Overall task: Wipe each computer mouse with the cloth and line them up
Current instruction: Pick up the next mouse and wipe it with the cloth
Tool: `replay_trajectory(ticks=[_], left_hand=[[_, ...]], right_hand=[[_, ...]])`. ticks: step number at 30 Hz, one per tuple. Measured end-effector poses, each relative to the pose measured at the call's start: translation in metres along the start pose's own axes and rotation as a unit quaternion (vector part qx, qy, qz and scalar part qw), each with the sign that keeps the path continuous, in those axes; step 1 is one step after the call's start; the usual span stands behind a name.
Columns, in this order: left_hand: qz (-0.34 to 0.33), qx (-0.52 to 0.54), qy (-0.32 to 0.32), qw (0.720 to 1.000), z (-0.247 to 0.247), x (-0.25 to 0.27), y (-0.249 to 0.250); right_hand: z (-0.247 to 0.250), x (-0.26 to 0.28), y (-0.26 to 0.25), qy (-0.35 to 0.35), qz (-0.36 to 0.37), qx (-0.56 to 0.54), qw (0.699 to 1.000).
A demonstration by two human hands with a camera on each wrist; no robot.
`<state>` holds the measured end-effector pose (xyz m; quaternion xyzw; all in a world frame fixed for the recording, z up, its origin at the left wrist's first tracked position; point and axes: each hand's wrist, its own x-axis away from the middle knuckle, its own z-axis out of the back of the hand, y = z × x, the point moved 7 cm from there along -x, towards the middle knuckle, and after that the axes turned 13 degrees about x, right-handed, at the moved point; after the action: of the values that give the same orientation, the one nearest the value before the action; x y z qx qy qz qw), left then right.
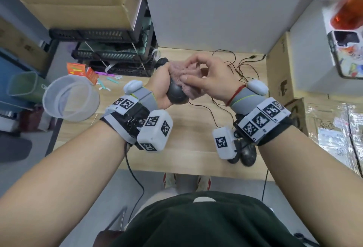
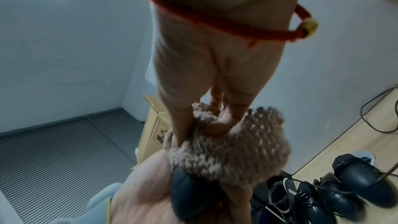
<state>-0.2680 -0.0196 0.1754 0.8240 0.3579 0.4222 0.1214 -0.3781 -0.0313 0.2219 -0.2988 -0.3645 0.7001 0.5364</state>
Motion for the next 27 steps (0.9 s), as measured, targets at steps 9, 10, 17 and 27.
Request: replay_trajectory(ticks=[9, 10, 17, 27], left_hand=[[0.001, -0.056, 0.053, 0.997, 0.004, -0.003, 0.004], [0.005, -0.035, 0.048, 0.998, 0.003, -0.003, 0.006], [0.012, 0.019, 0.055, 0.998, 0.008, -0.008, 0.018], [-0.017, 0.064, 0.023, 0.998, -0.004, -0.008, 0.033]], right_hand=[[0.009, -0.016, 0.023, 0.076, -0.059, 0.076, 0.992], [0.007, -0.014, 0.019, 0.067, -0.044, 0.057, 0.995], [-0.005, -0.013, 0.008, 0.022, 0.019, 0.032, 0.999], [-0.008, -0.022, -0.008, -0.004, 0.061, 0.066, 0.996]])
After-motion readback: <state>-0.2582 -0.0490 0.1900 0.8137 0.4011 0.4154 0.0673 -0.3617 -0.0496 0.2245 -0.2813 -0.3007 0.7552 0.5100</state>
